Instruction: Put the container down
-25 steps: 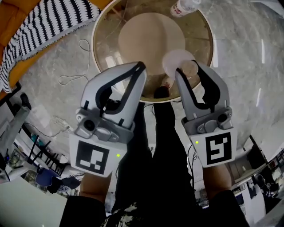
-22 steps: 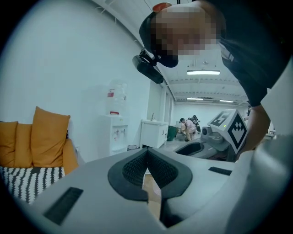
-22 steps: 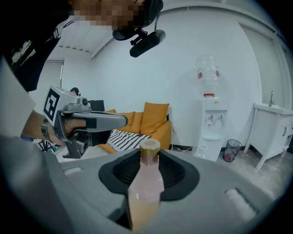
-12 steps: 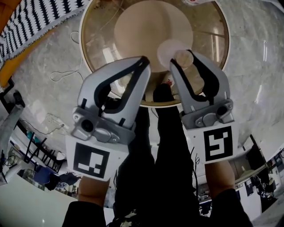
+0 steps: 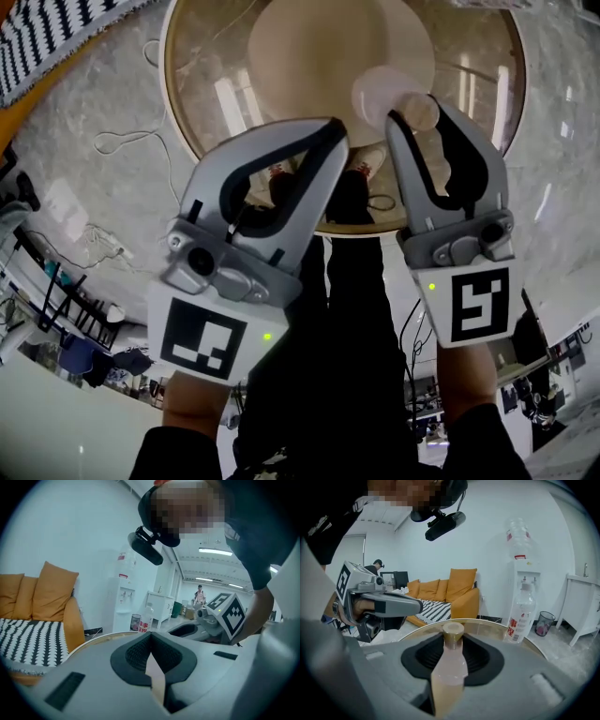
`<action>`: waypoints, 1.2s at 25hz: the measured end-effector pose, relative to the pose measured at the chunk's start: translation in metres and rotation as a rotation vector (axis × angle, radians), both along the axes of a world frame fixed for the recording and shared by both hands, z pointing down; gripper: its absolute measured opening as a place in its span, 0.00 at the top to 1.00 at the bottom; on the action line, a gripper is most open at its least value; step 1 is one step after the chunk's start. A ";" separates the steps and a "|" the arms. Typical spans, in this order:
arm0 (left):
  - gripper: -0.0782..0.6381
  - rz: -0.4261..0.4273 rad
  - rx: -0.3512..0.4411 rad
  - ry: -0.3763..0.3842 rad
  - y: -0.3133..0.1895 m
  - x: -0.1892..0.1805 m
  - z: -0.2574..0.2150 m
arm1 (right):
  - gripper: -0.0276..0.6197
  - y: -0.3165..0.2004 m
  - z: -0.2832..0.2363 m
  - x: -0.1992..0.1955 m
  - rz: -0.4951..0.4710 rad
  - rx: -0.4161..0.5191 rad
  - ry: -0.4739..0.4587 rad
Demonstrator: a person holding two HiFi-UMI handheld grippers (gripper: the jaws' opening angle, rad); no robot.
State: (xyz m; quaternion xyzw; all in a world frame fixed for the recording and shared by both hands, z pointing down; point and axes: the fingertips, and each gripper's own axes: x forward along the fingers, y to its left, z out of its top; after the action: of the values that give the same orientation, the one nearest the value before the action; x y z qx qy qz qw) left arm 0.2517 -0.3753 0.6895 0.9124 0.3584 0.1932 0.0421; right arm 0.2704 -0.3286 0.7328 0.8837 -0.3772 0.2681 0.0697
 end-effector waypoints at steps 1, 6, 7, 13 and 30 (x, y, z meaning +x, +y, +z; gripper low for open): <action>0.88 0.000 0.001 -0.006 -0.003 0.001 0.009 | 0.77 -0.004 0.008 0.000 -0.003 -0.003 -0.003; 0.88 0.012 0.008 -0.022 0.001 0.016 0.034 | 0.77 -0.003 0.031 0.014 -0.009 -0.007 -0.006; 0.88 0.017 0.010 -0.022 0.000 0.019 0.040 | 0.77 -0.004 0.035 0.017 -0.005 -0.009 -0.007; 0.88 0.036 0.010 -0.052 -0.009 0.021 0.082 | 0.77 -0.015 0.072 0.024 0.018 -0.025 -0.009; 0.88 0.064 -0.006 -0.073 -0.008 0.019 0.118 | 0.77 -0.022 0.103 0.024 0.002 -0.019 0.025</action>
State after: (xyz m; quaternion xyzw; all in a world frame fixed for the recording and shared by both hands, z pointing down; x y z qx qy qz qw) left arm 0.2705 -0.3830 0.8076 0.8928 0.3860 0.2265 0.0516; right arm 0.2948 -0.3509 0.8362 0.8867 -0.3728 0.2606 0.0826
